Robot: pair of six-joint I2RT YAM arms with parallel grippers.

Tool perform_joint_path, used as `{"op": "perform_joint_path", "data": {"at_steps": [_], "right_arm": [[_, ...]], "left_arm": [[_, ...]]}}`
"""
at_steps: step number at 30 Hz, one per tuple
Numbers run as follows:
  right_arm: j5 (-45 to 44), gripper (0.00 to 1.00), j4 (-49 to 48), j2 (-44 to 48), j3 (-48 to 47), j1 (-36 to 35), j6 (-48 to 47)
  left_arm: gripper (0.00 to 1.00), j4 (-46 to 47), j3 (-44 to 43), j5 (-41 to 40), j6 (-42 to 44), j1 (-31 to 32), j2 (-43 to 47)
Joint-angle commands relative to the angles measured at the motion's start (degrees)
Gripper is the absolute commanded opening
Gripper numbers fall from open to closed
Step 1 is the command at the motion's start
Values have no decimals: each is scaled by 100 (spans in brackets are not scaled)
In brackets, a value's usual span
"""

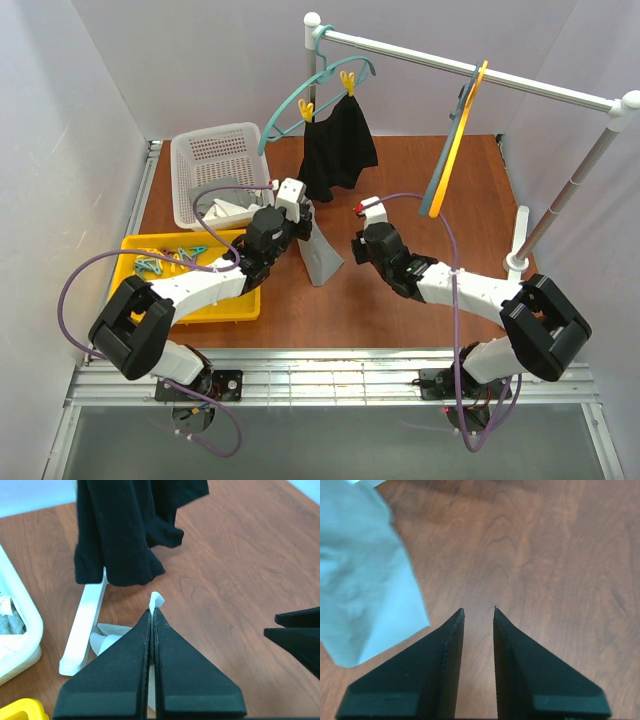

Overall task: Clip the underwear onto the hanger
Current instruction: Flatten out the underwear at the center of the board.

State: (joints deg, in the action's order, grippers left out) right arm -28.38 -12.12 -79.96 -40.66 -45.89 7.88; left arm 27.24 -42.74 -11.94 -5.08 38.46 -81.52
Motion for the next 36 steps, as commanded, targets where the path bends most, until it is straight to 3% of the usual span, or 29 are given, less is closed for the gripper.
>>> {"op": "perform_joint_path", "data": {"at_steps": [1, 12, 18, 23, 32, 36], "right_arm": [[612, 22, -465, -247, 120, -17, 82], [1405, 52, -976, -1222, -38, -17, 108], [1739, 54, -994, -1417, 93, -25, 232], [1854, 44, -985, -1513, 155, -43, 328], [1854, 37, -818, -1794, 138, -34, 460], [1819, 10, -704, -1847, 68, -34, 513]], "left_arm": [[0, -140, -59, 88, 87, -22, -119], [0, -237, 143, -176, 16, -40, -180], [0, -211, 143, -247, 78, -49, -224], [0, -193, 161, -256, 78, -75, -207], [0, -158, 249, -256, 78, -93, -128], [0, -158, 266, -299, 78, -93, -93]]}}
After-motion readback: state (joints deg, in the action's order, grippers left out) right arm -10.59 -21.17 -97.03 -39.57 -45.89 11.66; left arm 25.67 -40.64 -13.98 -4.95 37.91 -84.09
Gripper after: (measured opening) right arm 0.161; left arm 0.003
